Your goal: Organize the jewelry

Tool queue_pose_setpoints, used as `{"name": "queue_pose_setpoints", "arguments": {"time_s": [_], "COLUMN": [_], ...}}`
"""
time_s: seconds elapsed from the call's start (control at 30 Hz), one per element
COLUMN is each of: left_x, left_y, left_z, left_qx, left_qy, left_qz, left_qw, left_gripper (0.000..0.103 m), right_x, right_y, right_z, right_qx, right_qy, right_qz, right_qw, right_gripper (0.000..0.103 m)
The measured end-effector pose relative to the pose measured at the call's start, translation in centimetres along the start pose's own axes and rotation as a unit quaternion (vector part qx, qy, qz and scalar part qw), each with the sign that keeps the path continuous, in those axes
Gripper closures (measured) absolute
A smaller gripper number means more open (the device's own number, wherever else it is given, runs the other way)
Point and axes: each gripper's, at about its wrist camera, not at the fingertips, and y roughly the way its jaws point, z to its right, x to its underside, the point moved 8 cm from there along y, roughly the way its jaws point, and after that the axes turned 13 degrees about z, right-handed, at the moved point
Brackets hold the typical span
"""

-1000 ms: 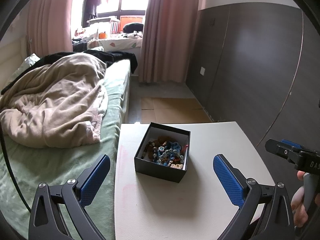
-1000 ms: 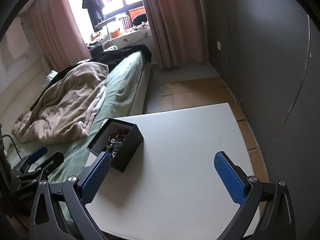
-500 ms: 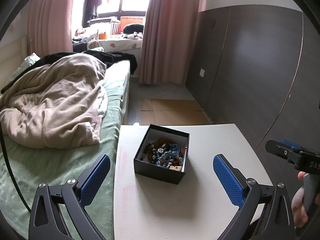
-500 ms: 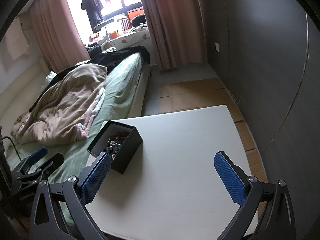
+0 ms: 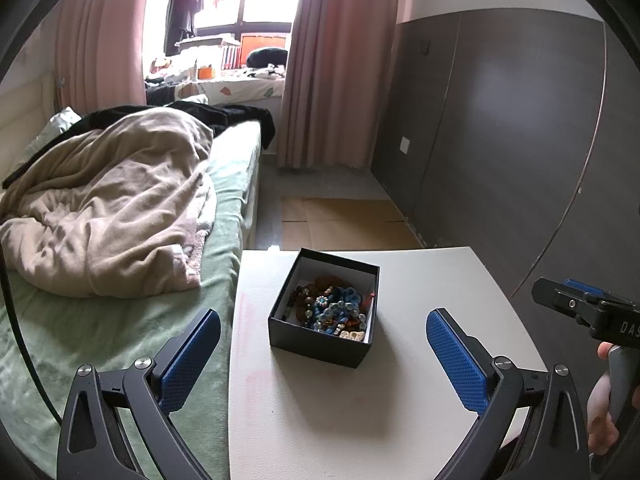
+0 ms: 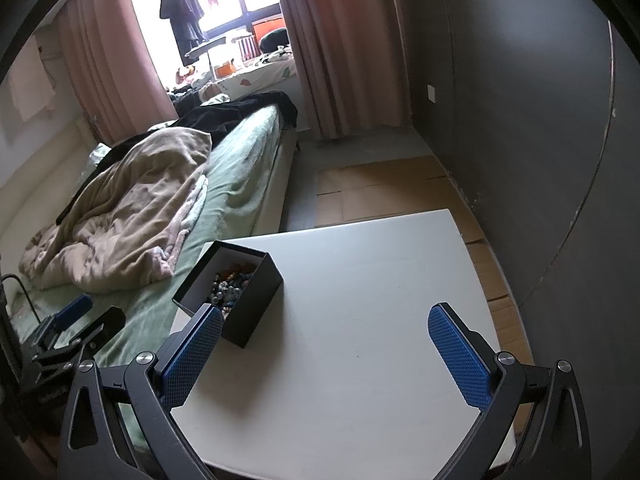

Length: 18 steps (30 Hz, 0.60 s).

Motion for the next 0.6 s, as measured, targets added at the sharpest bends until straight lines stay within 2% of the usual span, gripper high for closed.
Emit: {"name": "queue_pose_setpoints", "arguments": {"time_s": [0.6], "left_x": [-0.04], "left_y": [0.06], "left_z": [0.46], "left_qx": [0.003], "left_qy": [0.003], "left_qz": [0.0], "left_qw": [1.0], "left_gripper": [0.0], "right_x": [0.37], "right_y": [-0.23], "right_z": [0.15], "right_qx": [0.01], "right_qy": [0.003], "right_qz": [-0.004], "right_qw": [1.0], "right_gripper": [0.0]}}
